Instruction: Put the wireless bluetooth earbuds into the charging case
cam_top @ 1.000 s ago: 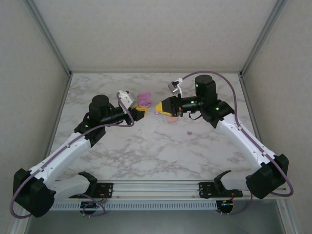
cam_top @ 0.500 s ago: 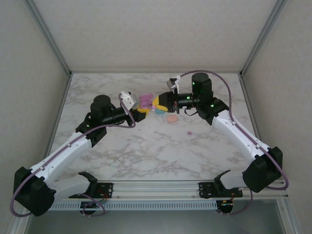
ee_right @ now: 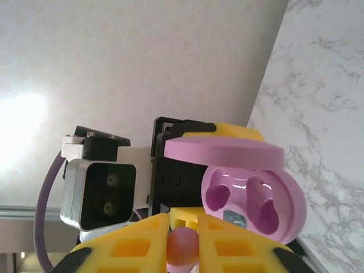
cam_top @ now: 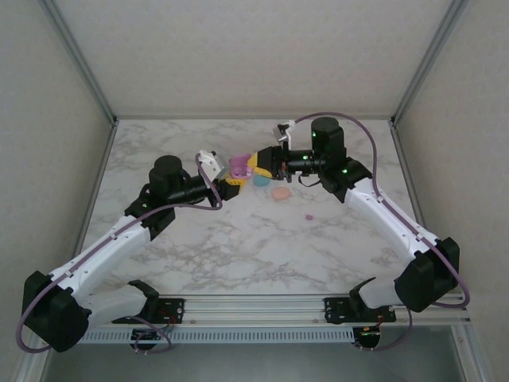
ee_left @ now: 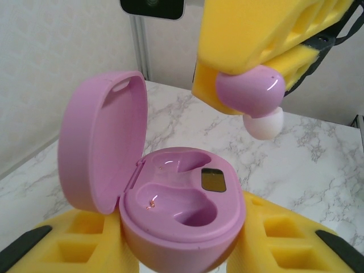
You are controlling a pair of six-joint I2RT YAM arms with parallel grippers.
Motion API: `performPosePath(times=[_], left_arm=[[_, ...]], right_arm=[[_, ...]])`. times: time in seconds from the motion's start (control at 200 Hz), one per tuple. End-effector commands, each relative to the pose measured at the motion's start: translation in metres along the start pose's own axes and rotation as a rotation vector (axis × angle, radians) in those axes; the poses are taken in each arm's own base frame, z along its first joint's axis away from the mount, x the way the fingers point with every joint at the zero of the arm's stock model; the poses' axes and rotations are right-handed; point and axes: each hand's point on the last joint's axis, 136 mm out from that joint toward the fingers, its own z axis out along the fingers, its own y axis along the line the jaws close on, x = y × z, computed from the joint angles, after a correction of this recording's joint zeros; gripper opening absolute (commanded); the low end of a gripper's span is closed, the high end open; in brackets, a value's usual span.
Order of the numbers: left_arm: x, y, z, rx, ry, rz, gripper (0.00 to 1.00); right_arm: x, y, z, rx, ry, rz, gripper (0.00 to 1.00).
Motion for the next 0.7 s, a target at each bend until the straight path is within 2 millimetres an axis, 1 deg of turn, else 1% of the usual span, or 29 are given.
performPosePath(times=[0.0,0.19,0.516,0.696], left_arm=[[-0.014,-0.005,0.002,0.023,-0.045,0.006,0.36],[-0.016,-0.006,0.004,0.029,-0.054,-0.005,0.36],[-0.019,-0.007,0.005,0.036,-0.069,-0.013,0.37],[-0.018,-0.007,0.007,0.04,-0.065,-0.014,0.37]], right_arm=[[-0.008,0.011,0.004,0.006,-0.041,-0.074,0.18],[-0.01,0.01,0.009,0.046,-0.076,-0.11,0.18],[-0.011,0.003,0.017,0.078,-0.1,-0.117,0.17],[-0.014,0.008,0.019,0.053,-0.117,-0.119,0.17]])
